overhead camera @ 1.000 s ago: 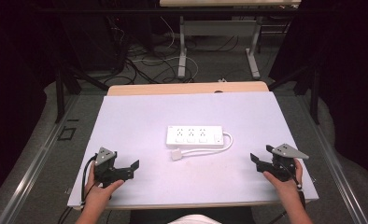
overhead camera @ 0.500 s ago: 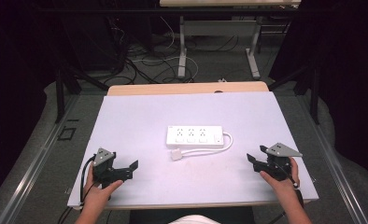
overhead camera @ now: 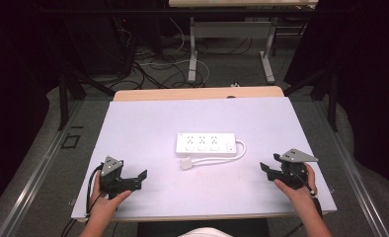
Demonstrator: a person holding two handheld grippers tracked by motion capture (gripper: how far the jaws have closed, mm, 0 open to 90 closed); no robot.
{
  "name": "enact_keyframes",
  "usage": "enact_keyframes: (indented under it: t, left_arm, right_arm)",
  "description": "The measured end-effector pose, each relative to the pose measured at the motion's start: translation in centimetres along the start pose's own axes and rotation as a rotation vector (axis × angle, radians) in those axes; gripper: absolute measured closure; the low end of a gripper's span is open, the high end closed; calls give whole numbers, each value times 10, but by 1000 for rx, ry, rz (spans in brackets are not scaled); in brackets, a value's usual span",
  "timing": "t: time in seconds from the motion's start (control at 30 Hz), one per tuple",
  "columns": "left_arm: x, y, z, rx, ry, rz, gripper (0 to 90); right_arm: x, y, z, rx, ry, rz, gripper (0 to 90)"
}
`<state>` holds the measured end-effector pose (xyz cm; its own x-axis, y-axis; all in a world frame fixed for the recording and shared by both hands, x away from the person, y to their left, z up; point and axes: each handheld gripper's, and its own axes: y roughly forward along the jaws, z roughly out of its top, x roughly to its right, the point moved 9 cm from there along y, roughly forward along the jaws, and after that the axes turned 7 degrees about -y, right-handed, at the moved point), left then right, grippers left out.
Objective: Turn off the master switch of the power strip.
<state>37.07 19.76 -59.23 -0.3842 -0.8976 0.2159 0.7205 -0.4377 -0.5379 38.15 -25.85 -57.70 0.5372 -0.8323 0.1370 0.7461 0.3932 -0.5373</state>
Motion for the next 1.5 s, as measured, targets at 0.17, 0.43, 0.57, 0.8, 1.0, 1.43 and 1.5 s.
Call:
enact_keyframes:
  t: [0.17,0.43,0.57,0.8,1.0,1.43,1.5]
  left_arm:
    - [-1,0,0,3,-5,3,9]
    - [-3,0,0,4,6,12,4]
    - [-3,0,0,14,-2,15,4]
    - [-4,-1,0,2,-7,18,4]
    - [-4,-1,0,3,-7,19,4]
    - [-4,1,0,10,-10,22,5]
    - [-4,1,-1,7,-9,23,5]
  right_arm:
    - [0,3,-1,-48,-4,19,363]
    - [6,2,3,-82,-12,15,339]
    - [6,1,3,-98,-9,34,332]
    - [6,3,4,-144,-47,43,332]
    - [6,4,7,-172,-86,60,345]
    - [8,4,19,-210,-183,75,374]
    - [8,4,22,-207,-215,73,378]
